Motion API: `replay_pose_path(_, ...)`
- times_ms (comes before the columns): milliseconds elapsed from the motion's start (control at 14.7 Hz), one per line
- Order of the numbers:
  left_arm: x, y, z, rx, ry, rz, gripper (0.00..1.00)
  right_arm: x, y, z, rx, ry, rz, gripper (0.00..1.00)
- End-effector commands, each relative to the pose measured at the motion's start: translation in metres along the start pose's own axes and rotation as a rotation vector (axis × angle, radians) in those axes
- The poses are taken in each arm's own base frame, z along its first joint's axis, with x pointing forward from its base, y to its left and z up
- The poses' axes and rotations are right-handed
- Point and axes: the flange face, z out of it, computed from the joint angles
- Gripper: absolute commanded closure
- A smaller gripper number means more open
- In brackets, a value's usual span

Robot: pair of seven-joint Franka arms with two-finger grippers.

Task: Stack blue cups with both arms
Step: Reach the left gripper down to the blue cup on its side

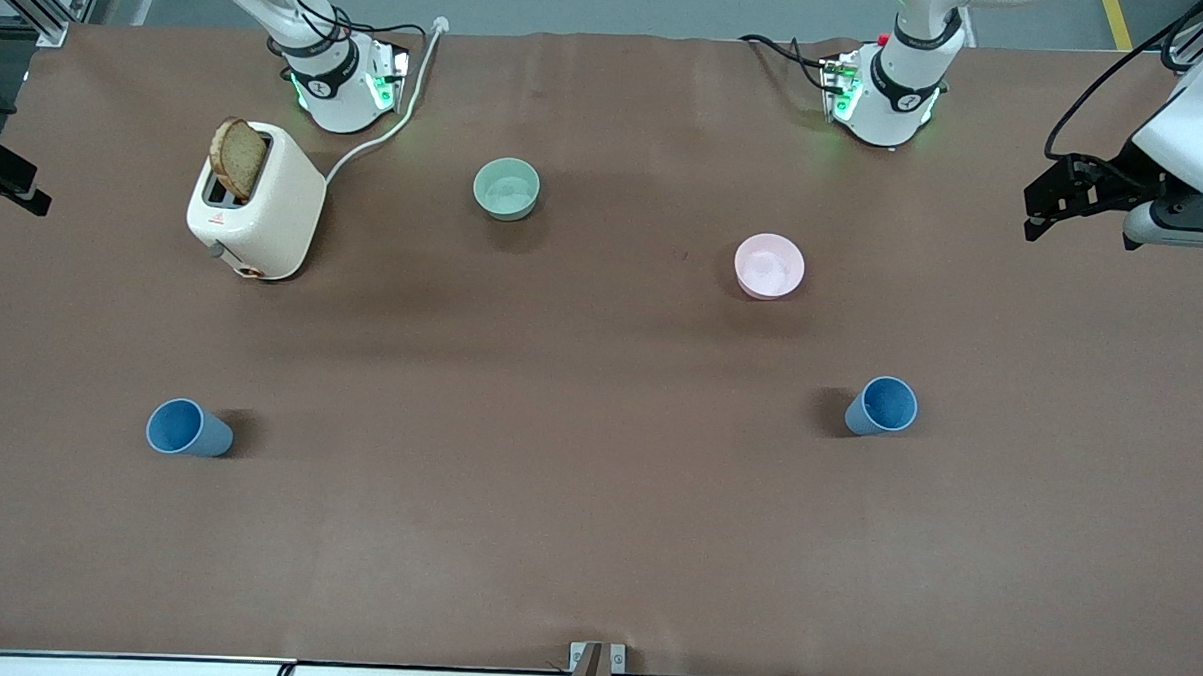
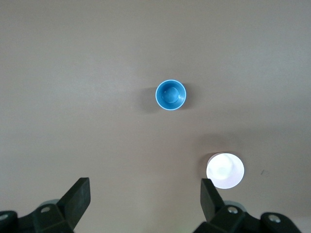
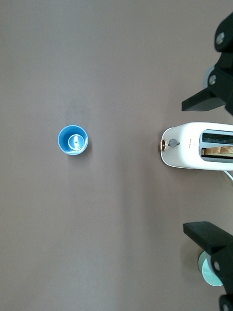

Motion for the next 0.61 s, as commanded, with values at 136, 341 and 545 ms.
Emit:
replay_pose_path(136, 0.011, -0.007, 0.013, 0.002, -0.033, -0.015, 0.00, -0.004, 0.001, -0.003, -0.008, 0.008, -0.002, 0.00)
replay_pose_path(341, 0.050, -0.013, 0.050, -0.008, -0.067, -0.012, 0.00, -0.004, 0.002, -0.004, -0.009, 0.011, 0.000, 0.00)
replay_pose_path(545, 0.087, -0.011, 0.132, -0.010, -0.083, -0.003, 0.00, 0.001, 0.008, 0.000, -0.013, 0.018, 0.006, 0.00)
